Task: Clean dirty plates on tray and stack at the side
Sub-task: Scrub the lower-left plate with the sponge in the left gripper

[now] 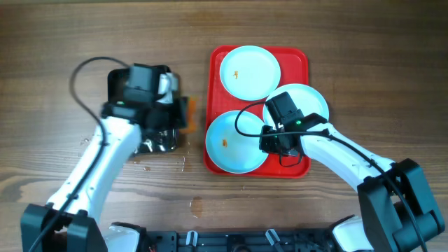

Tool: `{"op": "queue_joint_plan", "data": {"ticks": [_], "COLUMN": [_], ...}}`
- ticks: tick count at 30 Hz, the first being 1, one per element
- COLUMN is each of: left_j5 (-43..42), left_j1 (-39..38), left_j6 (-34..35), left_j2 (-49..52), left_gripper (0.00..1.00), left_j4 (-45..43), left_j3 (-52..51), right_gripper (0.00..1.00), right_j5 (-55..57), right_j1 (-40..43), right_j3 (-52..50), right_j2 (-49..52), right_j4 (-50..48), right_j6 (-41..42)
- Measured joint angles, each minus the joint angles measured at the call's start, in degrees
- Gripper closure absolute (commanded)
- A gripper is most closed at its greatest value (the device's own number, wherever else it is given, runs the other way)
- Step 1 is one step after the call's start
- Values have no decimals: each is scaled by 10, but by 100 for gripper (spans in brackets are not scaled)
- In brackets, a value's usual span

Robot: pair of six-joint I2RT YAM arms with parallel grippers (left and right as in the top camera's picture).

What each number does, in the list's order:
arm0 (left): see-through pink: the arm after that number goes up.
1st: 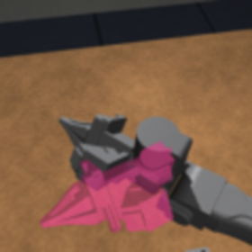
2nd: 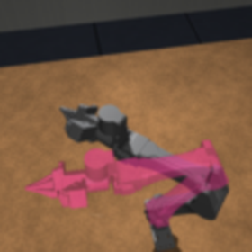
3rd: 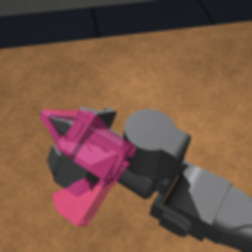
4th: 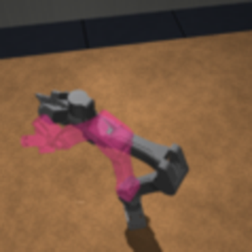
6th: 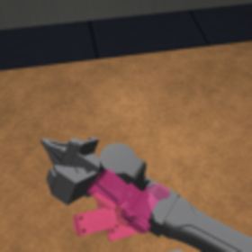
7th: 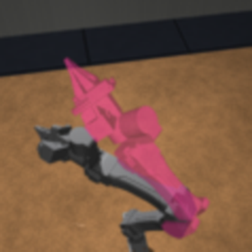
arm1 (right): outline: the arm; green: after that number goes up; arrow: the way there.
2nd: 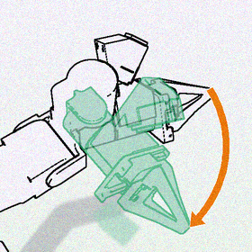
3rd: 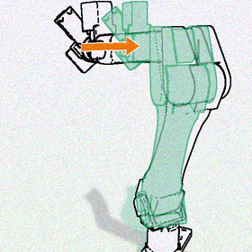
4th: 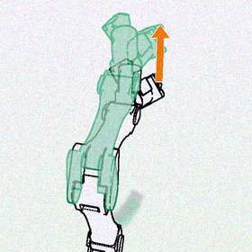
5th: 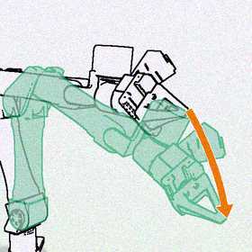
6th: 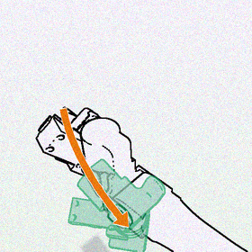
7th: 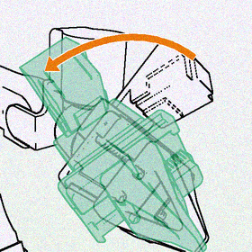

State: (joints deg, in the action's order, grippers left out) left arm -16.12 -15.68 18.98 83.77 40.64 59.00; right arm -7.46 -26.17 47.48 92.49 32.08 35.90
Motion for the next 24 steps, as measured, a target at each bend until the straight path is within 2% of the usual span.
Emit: {"op": "queue_joint_plan", "data": {"ticks": [3, 5, 8, 12, 15, 24], "left_j5": [4, 4, 4, 6, 6, 6], "left_j1": [-70, -122, -161, -181, -182, -199], "left_j6": [24, 42, 58, 75, 80, 84], "left_j2": [0, 10, 53, 117, 132, 170], "left_gripper": [96, 96, 96, 96, 96, 96], "left_j4": [-30, -56, -83, -105, -105, -126], "left_j3": [0, 0, 0, 0, 0, 0], "right_gripper": [83, 91, 92, 92, 96, 96], "right_j5": [-2, -5, -4, -4, -3, -9], "right_j1": [0, 0, 0, 0, 0, 0], "right_j3": [0, 0, -2, -2, -6, -38], "right_j2": [0, 0, 0, 1, 2, -3], "right_j4": [0, 0, -3, -7, -13, -77], "right_j6": [7, 16, 23, 34, 41, 55]}}
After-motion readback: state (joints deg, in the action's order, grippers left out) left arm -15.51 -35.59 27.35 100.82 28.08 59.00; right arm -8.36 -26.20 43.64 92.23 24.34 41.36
